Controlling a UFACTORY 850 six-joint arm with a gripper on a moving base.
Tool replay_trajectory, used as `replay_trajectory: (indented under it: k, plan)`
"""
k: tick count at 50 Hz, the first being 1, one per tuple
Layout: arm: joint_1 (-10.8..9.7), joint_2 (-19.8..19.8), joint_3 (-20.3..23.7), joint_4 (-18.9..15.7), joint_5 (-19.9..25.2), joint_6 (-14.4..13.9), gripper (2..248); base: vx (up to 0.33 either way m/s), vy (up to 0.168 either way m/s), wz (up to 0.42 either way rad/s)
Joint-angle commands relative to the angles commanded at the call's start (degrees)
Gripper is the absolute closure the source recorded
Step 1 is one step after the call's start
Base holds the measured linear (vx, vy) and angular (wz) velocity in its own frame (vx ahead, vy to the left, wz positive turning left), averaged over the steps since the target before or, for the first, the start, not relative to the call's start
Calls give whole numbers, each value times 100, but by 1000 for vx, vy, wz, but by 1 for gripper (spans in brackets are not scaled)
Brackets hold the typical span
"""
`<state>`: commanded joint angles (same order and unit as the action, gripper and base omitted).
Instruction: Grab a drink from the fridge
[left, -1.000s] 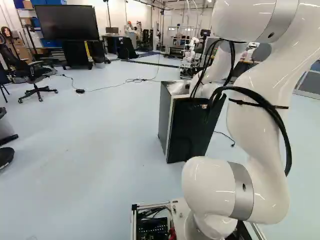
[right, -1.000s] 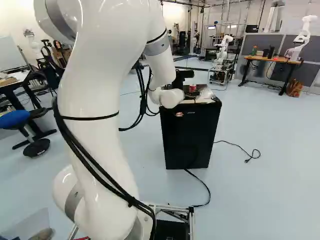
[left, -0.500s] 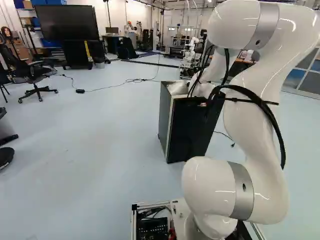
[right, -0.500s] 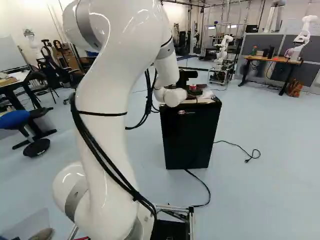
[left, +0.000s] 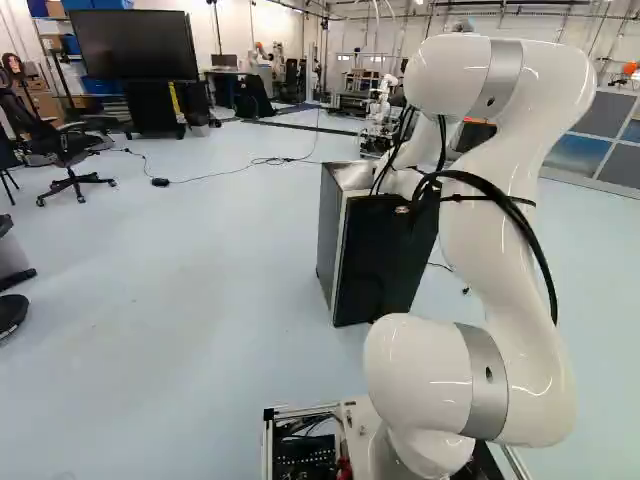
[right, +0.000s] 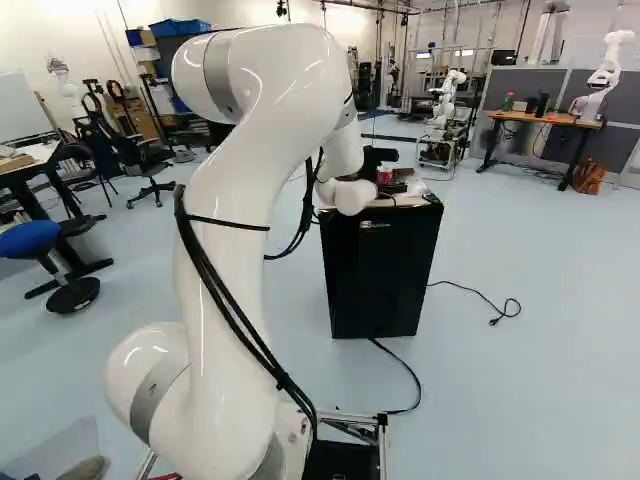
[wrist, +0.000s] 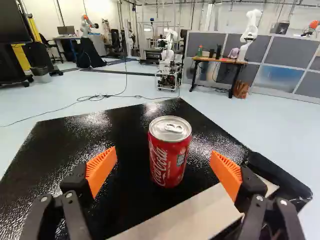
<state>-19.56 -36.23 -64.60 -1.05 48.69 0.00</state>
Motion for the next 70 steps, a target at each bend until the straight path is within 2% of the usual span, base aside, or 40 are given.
replay_trajectory:
  k: [21, 22, 27, 28, 32, 33, 37, 38, 42, 43, 70]
  plan:
    - [10, -140, -188, 1, 0, 0, 3, 0, 0, 0]
    - [10, -140, -188, 1, 0, 0, 25, 0, 0, 0]
    - [10, -140, -188, 1, 0, 0, 25, 0, 0, 0]
    - [10, -140, -188, 1, 0, 0, 63, 0, 0, 0]
    - [10, -140, -188, 1, 0, 0, 63, 0, 0, 0]
    - [10, -140, -188, 1, 0, 0, 102, 0, 0, 0]
    - [10, -140, -188, 1, 0, 0, 102, 0, 0, 0]
    - [10, -140, -188, 1, 0, 0, 140, 0, 0, 0]
    - [10, -140, -188, 1, 0, 0, 140, 0, 0, 0]
    - [10, -140, -188, 1, 0, 0, 152, 0, 0, 0]
    - [10, 37, -169, 1, 0, 0, 152, 0, 0, 0]
